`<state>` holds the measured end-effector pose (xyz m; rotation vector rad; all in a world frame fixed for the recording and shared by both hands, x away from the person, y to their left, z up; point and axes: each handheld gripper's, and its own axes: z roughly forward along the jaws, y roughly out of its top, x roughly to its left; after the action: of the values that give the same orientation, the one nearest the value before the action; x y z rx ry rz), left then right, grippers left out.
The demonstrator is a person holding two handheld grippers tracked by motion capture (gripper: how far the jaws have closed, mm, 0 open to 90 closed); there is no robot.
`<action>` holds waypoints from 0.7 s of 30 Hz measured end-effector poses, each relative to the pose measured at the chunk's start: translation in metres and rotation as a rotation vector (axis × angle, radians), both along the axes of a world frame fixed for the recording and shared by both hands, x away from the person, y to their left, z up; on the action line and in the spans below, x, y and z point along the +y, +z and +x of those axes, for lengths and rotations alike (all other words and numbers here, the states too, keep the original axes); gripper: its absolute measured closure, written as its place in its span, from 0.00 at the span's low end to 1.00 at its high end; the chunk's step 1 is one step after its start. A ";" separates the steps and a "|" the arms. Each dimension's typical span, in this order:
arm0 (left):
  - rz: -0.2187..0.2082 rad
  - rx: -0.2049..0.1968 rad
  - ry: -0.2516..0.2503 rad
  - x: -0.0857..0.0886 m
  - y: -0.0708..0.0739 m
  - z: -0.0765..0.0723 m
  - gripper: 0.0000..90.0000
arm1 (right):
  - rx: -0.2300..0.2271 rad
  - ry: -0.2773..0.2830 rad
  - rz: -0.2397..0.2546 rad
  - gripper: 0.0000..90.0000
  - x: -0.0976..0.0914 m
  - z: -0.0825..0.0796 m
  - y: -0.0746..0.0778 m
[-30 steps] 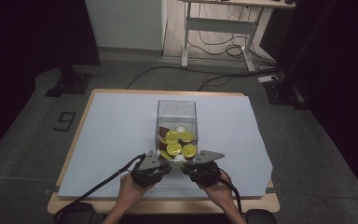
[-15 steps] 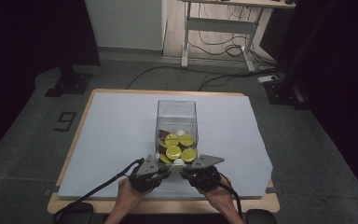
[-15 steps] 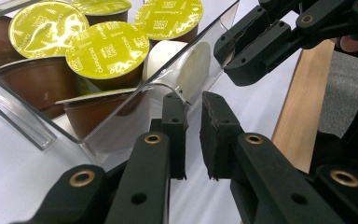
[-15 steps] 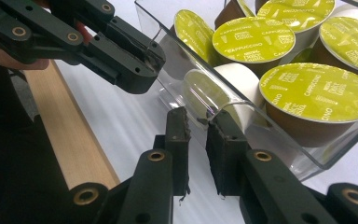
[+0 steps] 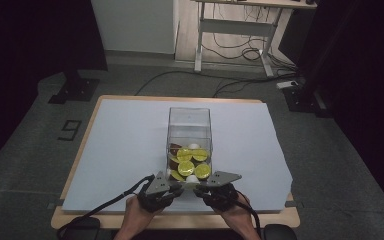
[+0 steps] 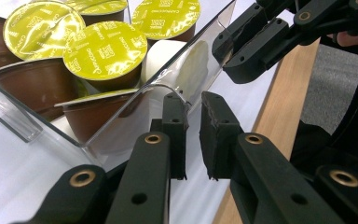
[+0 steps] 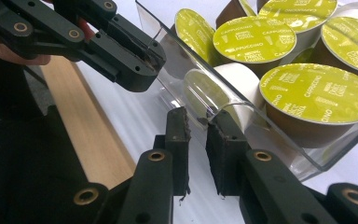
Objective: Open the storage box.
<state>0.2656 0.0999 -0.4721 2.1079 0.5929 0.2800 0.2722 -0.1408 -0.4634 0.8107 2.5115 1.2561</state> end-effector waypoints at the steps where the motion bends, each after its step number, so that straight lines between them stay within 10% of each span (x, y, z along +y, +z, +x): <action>1: 0.003 -0.002 0.000 0.000 0.000 -0.002 0.89 | 0.003 0.004 0.000 0.87 0.000 -0.001 0.000; 21: 0.014 -0.008 -0.016 -0.001 -0.006 -0.004 0.87 | 0.028 0.027 -0.021 0.88 0.001 -0.003 -0.003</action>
<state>0.2617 0.0986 -0.4777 2.1230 0.5704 0.2844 0.2696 -0.1402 -0.4668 0.7977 2.5609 1.2329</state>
